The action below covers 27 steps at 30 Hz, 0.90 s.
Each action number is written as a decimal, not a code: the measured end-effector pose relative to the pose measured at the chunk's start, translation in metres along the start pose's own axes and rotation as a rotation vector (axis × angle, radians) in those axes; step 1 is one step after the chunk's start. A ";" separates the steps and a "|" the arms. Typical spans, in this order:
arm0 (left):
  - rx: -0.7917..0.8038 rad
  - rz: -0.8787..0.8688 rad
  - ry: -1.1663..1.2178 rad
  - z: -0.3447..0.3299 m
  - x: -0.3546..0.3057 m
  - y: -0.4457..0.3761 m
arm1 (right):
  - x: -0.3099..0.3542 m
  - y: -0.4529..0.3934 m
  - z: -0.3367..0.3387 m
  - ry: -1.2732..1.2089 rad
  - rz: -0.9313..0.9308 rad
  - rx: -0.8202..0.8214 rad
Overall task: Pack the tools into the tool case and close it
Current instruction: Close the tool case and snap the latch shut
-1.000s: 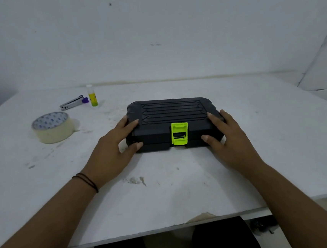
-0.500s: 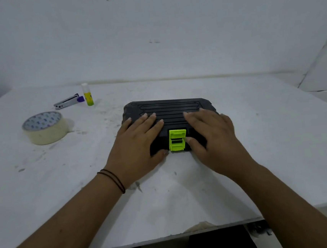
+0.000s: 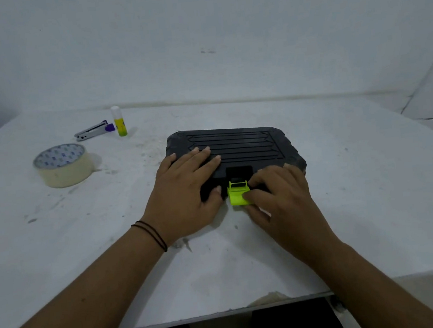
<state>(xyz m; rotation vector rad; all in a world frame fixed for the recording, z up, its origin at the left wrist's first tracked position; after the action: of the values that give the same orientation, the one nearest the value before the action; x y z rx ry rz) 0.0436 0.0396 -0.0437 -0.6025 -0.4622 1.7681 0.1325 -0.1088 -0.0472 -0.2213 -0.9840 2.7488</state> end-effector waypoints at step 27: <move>0.089 -0.029 -0.170 -0.009 0.000 0.002 | -0.031 -0.012 -0.014 -0.077 -0.082 0.263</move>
<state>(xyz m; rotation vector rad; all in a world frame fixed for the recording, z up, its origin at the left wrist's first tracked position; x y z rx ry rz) 0.0473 0.0392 -0.0519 -0.3834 -0.5036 1.8097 0.1672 -0.0992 -0.0485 -0.0321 -0.6229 2.7900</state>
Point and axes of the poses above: each hand's wrist, its own y-axis away from the middle knuckle, its own z-axis out of the back of the hand, x = y × z, the point moved 4 cm from there along -y, towards the middle knuckle
